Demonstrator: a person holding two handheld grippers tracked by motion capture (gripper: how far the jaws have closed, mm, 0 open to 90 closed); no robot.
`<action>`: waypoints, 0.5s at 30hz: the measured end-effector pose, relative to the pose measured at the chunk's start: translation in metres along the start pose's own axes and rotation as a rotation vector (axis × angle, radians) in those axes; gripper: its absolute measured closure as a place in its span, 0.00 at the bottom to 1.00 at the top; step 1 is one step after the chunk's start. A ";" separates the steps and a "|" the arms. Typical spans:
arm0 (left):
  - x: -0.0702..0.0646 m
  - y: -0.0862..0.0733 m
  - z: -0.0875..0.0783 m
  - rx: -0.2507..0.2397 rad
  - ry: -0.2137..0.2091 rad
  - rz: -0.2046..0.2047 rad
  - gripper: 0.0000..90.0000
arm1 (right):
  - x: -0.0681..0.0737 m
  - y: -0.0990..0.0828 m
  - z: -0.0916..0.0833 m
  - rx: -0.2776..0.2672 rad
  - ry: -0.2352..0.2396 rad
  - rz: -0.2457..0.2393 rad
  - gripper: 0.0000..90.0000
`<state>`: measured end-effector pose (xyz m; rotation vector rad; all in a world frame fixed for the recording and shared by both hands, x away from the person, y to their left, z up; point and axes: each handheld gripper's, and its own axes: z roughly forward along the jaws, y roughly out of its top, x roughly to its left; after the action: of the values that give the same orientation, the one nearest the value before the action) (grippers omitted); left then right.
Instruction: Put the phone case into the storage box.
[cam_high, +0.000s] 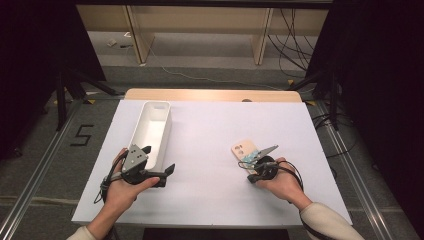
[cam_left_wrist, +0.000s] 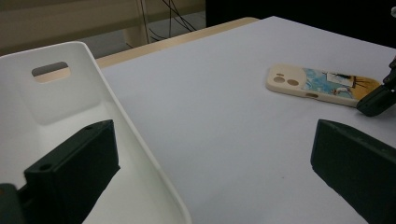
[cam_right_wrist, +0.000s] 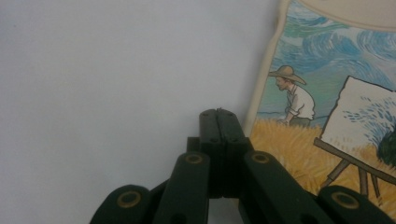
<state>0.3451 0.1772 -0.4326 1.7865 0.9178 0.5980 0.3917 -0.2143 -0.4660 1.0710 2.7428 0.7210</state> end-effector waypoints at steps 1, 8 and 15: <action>0.000 0.000 0.000 0.000 0.000 -0.001 0.00 | -0.001 0.000 0.000 0.001 -0.003 0.005 1.00; 0.000 0.000 0.000 0.000 0.000 -0.001 0.00 | -0.003 -0.001 -0.001 0.006 -0.011 0.001 1.00; 0.000 0.000 0.000 -0.002 -0.001 0.000 0.00 | -0.002 0.001 -0.002 0.008 -0.012 -0.015 1.00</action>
<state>0.3455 0.1773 -0.4327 1.7850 0.9162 0.5977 0.3936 -0.2161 -0.4636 1.0524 2.7426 0.7003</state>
